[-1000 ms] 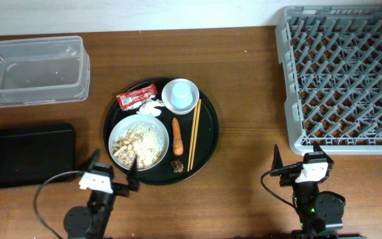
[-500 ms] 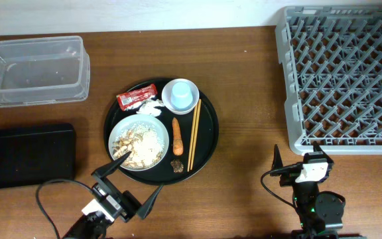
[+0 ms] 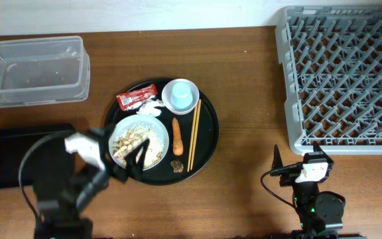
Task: Sort waste into correct bins and load items into the dishwasher rack
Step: 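Move the left gripper over the white plate of rice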
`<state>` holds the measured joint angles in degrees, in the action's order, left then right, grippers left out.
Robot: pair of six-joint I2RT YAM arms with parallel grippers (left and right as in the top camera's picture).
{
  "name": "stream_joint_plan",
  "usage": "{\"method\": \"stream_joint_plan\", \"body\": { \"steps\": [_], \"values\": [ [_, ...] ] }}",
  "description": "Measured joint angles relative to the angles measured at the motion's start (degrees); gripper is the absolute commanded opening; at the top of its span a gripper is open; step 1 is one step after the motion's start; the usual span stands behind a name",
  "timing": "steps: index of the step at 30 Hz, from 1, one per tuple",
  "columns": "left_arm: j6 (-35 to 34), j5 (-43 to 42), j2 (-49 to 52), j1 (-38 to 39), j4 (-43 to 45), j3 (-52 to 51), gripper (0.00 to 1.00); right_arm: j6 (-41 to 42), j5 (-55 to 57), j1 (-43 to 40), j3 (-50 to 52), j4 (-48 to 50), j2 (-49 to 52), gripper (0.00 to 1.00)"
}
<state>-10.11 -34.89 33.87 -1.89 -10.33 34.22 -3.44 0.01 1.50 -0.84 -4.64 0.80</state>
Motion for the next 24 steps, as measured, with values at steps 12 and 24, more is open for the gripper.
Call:
{"method": "stream_joint_plan", "body": {
  "steps": [12, 24],
  "values": [
    [-7.6, -2.9, 19.8, 2.3, -8.1, 7.7, 0.99, 0.0, 0.0, 0.0, 0.0, 0.0, 0.0, 0.98],
    [-9.5, 35.4, 31.4, 23.1, -31.9, 32.2, 0.99, 0.0, 0.0, 0.0, 0.0, 0.0, 0.0, 0.98]
  ]
}}
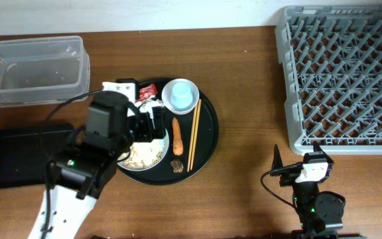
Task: Sort waste into correct bins and load items into the dishwasher rack
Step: 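Move the left gripper over the white plate of rice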
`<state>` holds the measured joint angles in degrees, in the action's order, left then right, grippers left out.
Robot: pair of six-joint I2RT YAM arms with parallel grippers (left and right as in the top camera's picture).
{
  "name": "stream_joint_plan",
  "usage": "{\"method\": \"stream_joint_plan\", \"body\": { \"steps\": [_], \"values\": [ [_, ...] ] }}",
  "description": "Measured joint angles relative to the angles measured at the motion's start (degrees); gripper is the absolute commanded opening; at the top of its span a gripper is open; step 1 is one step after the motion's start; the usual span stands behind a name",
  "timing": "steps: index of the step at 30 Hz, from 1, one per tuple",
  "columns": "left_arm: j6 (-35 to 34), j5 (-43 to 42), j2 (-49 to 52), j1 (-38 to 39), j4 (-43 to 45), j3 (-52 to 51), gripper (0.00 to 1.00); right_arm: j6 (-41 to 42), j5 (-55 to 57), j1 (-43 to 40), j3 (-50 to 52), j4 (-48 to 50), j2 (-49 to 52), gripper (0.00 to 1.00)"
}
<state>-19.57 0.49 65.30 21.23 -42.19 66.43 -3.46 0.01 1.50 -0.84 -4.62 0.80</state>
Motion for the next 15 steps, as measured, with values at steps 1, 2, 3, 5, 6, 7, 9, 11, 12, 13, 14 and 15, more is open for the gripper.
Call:
{"method": "stream_joint_plan", "body": {
  "steps": [1, 2, 3, 5, 6, 7, 9, 11, 12, 13, 14, 15],
  "values": [
    [0.0, 0.0, 0.8, 0.2, -0.2, 0.0, 0.99, 0.0, 0.0, 0.0, 0.0, 0.0, 0.0, 0.98],
    [-0.4, 0.0, 2.1, 0.3, 0.0, 0.0, 0.99, 0.0, 0.0, 0.0, 0.0, 0.0, 0.0, 0.98],
    [-0.9, 0.0, 3.3, 0.3, -0.1, 0.0, 0.99, 0.0, 0.0, 0.0, 0.0, 0.0, 0.0, 0.98],
    [-3.7, -0.5, 6.2, 0.2, -1.4, 0.4, 0.99, 0.0, 0.0, 0.0, 0.0, 0.0, 0.0, 0.98],
    [-4.2, -1.0, 7.7, 0.1, -2.6, 0.8, 0.99, 0.0, 0.0, 0.0, 0.0, 0.0, 0.0, 0.98],
    [-5.0, -1.9, 10.1, -0.1, -5.0, 1.8, 0.99, 0.0, 0.0, 0.0, 0.0, 0.0, 0.0, 0.98],
    [-5.2, -3.0, 15.5, -0.6, -11.2, 5.1, 0.99, 0.0, 0.0, 0.0, 0.0, 0.0, 0.0, 0.98],
    [-4.6, -3.3, 21.8, -0.8, -17.8, 11.2, 0.99, 0.0, 0.0, 0.0, 0.0, 0.0, 0.0, 0.98],
    [-4.2, -3.5, 24.1, -0.8, -18.4, 13.4, 0.99, 0.0, 0.0, 0.0, 0.0, 0.0, -0.1, 0.98],
    [-4.0, -3.5, 25.7, -0.8, -18.2, 14.8, 0.99, 0.0, 0.0, 0.0, 0.0, 0.0, -0.1, 0.98],
    [-3.8, -3.5, 27.3, -0.8, -16.7, 15.7, 0.99, 0.0, 0.0, 0.0, 0.0, 0.0, -0.1, 0.98],
    [-3.8, -3.5, 29.0, -0.8, -15.4, 16.3, 0.99, 0.0, 0.0, 0.0, 0.0, 0.0, -0.1, 0.98]
  ]
}}
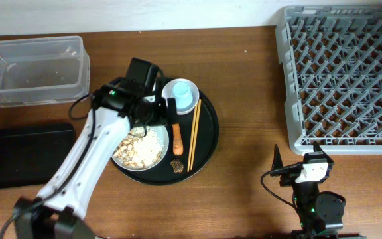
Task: Sort waste into correct bins and load items into the dishwasher rack
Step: 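Move the left gripper over the white plate of rice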
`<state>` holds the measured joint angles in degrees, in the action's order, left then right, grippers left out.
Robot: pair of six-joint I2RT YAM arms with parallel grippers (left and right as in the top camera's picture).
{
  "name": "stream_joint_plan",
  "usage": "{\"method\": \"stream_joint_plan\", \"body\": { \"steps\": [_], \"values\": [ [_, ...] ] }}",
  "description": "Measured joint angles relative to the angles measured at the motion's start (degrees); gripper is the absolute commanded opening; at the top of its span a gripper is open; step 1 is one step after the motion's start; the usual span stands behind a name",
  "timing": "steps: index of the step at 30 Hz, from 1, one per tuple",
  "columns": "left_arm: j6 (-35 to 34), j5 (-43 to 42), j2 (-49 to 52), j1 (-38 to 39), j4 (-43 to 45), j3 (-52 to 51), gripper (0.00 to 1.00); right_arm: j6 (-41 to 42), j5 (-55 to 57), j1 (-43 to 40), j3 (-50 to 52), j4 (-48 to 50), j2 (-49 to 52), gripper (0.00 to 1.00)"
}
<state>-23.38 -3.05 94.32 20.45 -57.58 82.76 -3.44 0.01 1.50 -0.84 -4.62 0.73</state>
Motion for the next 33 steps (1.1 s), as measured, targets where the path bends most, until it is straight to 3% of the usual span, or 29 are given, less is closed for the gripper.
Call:
{"method": "stream_joint_plan", "body": {
  "steps": [6, 11, 24, 33],
  "values": [
    [-0.2, 0.0, 8.3, 0.0, 6.6, 0.1, 0.99, 0.0, 0.0, 0.0, 0.0, 0.0, 0.0, 0.98],
    [-2.4, 0.0, 14.7, -0.3, 7.3, 0.1, 0.85, 0.0, 0.0, 0.0, 0.0, 0.0, 0.0, 0.98],
    [-4.3, 0.1, 19.2, -1.9, 7.5, 0.1, 0.79, 0.0, 0.0, 0.0, 0.0, 0.0, 0.0, 0.98],
    [-11.5, 1.2, 19.9, -1.8, 6.2, 0.1, 0.77, 0.0, 0.0, 0.0, 0.0, 0.0, 0.0, 0.98]
  ]
}}
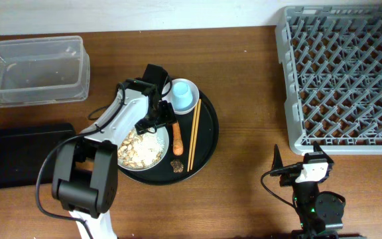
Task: Sort waste into correct bins and load items into the dishwasher rack
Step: 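Move the left gripper over the white plate of rice, then lower the left gripper and grasp the white plate's rim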
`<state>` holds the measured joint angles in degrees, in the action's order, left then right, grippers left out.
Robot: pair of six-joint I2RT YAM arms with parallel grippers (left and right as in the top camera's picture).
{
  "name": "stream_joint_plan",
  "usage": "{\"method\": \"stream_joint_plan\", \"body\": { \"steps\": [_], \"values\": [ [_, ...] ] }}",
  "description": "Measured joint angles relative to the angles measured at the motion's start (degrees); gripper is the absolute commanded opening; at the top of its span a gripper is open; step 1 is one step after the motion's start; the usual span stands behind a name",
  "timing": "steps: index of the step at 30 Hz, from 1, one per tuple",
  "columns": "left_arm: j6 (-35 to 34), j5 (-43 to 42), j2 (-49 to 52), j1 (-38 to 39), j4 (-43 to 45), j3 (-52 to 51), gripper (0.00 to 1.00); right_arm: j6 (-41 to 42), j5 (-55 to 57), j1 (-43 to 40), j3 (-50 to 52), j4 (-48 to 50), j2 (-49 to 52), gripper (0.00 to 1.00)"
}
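A round black tray (207, 143) holds a white bowl of food scraps (140, 149), a carrot (176, 139), wooden chopsticks (194, 136), a light blue cup (182, 94) and a dark scrap (176, 165). My left gripper (166, 119) hangs over the tray between the bowl's far rim and the top of the carrot. Its fingers look spread, with nothing seen between them. The arm hides whatever lies under it. My right gripper (310, 171) sits folded at the table's front edge, and its fingers cannot be made out.
A clear plastic bin (35, 70) stands at the back left, with a flat black tray (15, 156) in front of it. The grey dishwasher rack (343, 73) fills the back right.
My left arm has reached a little further right and its gripper has moved down toward the carrot's top end. The red wrapper and white tissue stay hidden under the arm. The right arm is unchanged.
My left gripper was first at the near left edge of the bowl, with a red wrapper and a tissue visible behind it. Then it was over the bowl's far side, then by the cup, and now beside the carrot. No item has changed place.
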<state>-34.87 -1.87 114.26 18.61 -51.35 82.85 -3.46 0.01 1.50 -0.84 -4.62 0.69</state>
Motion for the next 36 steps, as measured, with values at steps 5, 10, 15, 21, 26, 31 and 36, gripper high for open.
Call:
{"method": "stream_joint_plan", "body": {
  "steps": [5, 10, 15, 21, 26, 31, 36],
  "values": [
    [-1.9, 0.0, 2.6, 0.0, 0.0, 0.0, 0.77, 0.0, 0.0, 0.0, 0.0, 0.0, 0.0, 0.98],
    [-2.3, 0.2, 3.4, 0.0, 1.5, 0.0, 0.76, 0.0, 0.0, 0.0, 0.0, 0.0, 0.0, 0.98],
    [-2.5, 0.4, 3.4, 0.3, 1.8, 0.0, 0.76, 0.0, 0.0, 0.0, 0.0, 0.0, 0.0, 0.98],
    [-2.5, 1.8, 3.4, 1.1, 3.2, 0.0, 0.73, 0.0, 0.0, 0.0, 0.0, 0.0, 0.0, 0.98],
    [-2.7, 2.7, 3.4, 1.2, 3.2, 0.0, 0.70, 0.0, 0.0, 0.0, 0.0, 0.0, 0.0, 0.98],
    [-2.7, 5.2, 3.4, 2.3, 3.2, 0.0, 0.68, 0.0, 0.0, 0.0, 0.0, 0.0, 0.0, 0.98],
    [-2.7, 7.6, 3.4, 4.9, 3.2, 0.0, 0.67, 0.0, 0.0, 0.0, 0.0, 0.0, 0.0, 0.98]
  ]
}}
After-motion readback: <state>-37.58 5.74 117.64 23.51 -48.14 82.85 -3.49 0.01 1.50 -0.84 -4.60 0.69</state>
